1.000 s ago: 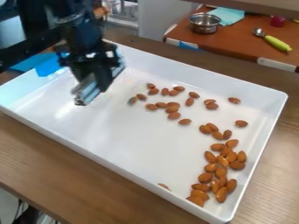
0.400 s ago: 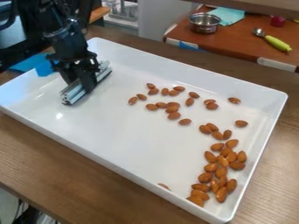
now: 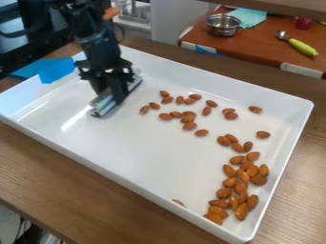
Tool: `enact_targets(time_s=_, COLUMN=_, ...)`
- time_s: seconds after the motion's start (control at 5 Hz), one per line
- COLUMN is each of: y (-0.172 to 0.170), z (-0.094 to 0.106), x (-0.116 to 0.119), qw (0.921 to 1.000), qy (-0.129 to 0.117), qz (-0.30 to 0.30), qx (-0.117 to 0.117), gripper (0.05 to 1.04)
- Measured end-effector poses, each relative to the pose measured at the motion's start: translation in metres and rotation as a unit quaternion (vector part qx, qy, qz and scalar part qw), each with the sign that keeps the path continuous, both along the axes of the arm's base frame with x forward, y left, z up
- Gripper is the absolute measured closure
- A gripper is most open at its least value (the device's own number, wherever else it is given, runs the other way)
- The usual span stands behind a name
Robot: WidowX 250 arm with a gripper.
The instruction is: Sweep into pile
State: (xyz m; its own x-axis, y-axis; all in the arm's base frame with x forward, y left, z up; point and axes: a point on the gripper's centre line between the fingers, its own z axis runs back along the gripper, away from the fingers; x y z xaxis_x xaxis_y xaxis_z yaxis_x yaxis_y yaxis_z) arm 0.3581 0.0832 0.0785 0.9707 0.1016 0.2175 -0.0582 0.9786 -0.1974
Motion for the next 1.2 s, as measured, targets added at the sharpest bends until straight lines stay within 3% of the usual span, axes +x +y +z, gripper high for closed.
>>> enact_targets(time_s=0.4, y=-0.044, z=-0.002, x=0.011, qw=0.9990, qy=-0.027, qz=-0.019, qx=0.030, gripper=0.704)
enact_targets(time_s=0.6, y=-0.071, z=-0.002, x=0.014, qw=0.9990, qy=-0.027, qz=-0.025, qx=0.026, gripper=0.704)
enact_targets(time_s=1.0, y=-0.135, z=-0.005, x=0.010, qw=0.9987, qy=0.000, qz=-0.050, qx=0.010, gripper=0.704)
enact_targets(time_s=1.2, y=-0.157, z=-0.007, x=0.007, qw=0.9971, qy=0.010, qz=-0.074, qx=0.019, gripper=0.704)
